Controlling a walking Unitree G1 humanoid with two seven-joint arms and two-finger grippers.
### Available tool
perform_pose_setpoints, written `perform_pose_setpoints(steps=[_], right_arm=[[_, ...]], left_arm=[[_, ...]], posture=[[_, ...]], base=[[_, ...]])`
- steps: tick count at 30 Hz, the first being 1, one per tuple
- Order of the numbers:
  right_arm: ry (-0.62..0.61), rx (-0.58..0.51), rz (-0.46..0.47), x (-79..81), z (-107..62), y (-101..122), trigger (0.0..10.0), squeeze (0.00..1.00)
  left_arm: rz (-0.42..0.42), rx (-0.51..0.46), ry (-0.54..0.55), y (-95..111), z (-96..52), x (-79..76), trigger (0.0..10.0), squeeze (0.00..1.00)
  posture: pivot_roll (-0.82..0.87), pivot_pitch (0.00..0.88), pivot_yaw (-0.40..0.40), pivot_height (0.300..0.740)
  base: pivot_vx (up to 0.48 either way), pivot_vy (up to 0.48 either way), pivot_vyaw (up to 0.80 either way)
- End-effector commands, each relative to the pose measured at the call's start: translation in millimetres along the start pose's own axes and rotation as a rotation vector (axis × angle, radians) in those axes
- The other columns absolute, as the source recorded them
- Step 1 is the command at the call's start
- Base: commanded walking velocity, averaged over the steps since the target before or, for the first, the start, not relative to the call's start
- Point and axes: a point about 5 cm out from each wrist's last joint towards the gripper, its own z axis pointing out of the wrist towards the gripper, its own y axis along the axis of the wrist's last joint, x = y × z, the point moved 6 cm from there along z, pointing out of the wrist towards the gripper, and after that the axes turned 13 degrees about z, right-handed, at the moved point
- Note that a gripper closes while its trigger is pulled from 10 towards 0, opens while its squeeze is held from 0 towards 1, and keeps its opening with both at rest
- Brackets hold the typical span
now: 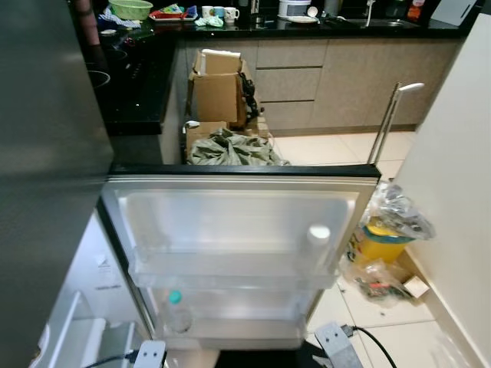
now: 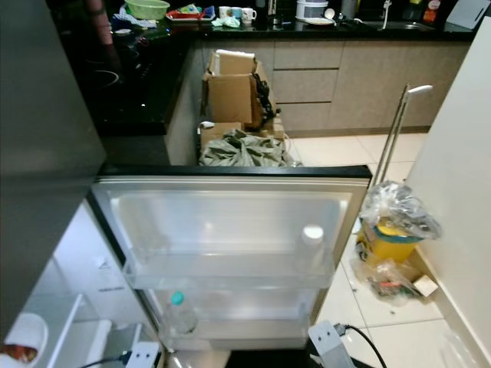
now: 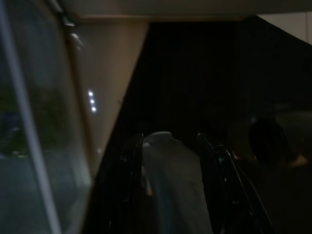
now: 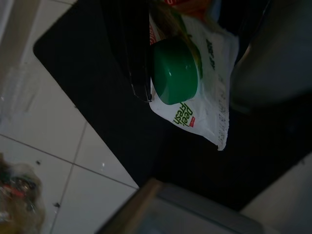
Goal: Restocking fridge
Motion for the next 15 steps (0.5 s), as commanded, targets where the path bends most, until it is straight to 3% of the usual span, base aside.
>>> perform_pose_setpoints(steps=[1,15], right_arm=[[-0.025,0.009,0.001,-9.4,-1.8,-3,10.0,0.00],[-0.019,-0.030,-0.032,-13.4,-1.5,10,10.0,0.00]], left_arm=[[-0.012,0.018,-0.008,-6,-0.6,-2.7,10.0,0.00],[-0.031,0.022,0.001,-9,-1.5,-1.3,10.0,0.00]], posture=[[-0.06,0.000,-0.011,0.740],[-0.06,0.000,-0.010,0.740]], base=[[0.000,0.000,0.00],[0.000,0.000,0.00]])
